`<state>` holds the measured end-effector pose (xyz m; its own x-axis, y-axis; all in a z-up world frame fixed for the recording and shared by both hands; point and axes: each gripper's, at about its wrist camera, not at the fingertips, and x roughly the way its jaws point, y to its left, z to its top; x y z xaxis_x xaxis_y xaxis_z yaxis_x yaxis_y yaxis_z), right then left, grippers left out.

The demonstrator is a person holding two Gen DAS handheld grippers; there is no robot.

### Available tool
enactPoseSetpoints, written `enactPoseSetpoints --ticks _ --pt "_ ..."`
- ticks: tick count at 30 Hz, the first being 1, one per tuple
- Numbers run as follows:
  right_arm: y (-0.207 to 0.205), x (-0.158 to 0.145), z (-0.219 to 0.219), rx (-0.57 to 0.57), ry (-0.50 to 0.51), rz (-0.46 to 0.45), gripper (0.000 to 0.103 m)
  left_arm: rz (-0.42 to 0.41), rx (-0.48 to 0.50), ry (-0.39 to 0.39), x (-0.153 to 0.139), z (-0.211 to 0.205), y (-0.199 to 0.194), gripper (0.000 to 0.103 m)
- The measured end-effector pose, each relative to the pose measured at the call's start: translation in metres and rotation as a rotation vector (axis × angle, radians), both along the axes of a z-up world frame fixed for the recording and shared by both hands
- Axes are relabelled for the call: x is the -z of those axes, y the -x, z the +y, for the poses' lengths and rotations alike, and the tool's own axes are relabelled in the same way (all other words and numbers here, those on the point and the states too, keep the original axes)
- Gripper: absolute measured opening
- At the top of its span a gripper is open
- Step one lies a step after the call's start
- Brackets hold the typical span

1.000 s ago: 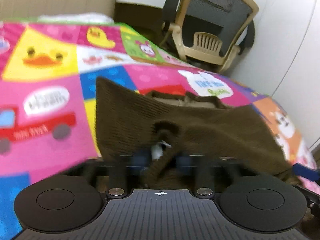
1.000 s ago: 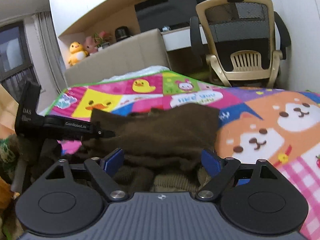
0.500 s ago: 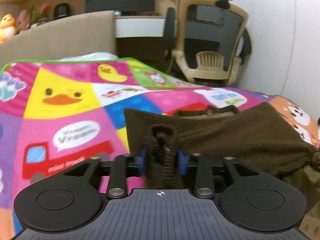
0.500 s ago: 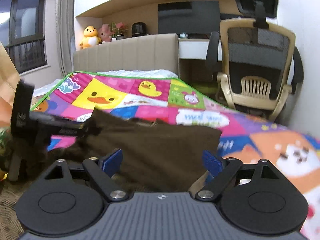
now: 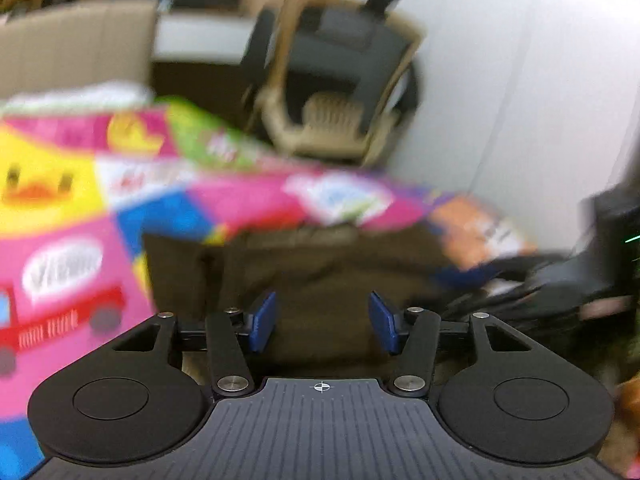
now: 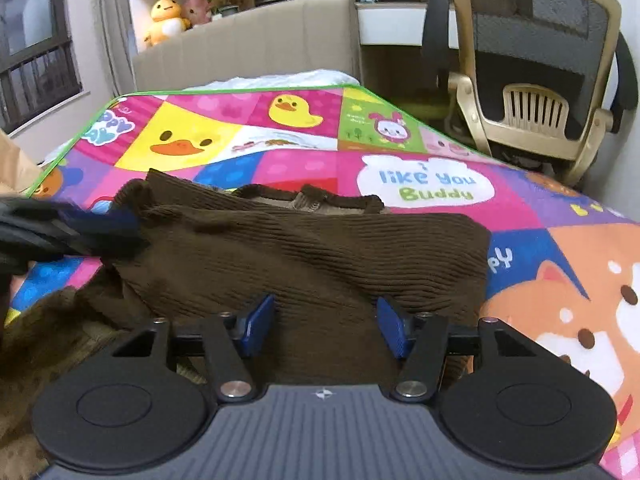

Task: Fold clothes
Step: 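Grasp the dress hem with the left gripper while the right gripper grasps the hem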

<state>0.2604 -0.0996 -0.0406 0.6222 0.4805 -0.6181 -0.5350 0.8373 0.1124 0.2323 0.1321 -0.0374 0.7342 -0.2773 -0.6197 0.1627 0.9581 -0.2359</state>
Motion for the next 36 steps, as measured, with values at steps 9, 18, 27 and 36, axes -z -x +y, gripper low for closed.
enactPoseSetpoints --ticks 9,18,27,36 --pt "-0.01 -0.033 -0.02 0.059 -0.031 -0.072 0.062 -0.005 -0.139 0.005 -0.01 0.041 -0.001 0.051" --pt "-0.05 -0.005 -0.017 0.127 0.041 0.031 0.062 0.043 -0.232 -0.057 -0.005 0.066 -0.007 0.065" --pt "-0.089 -0.026 -0.06 0.25 -0.164 0.146 0.064 0.04 -0.222 0.255 -0.015 0.086 -0.03 0.072" --pt "-0.111 0.002 -0.031 0.207 -0.189 0.24 0.022 0.098 -0.24 0.244 0.013 0.063 -0.064 0.02"
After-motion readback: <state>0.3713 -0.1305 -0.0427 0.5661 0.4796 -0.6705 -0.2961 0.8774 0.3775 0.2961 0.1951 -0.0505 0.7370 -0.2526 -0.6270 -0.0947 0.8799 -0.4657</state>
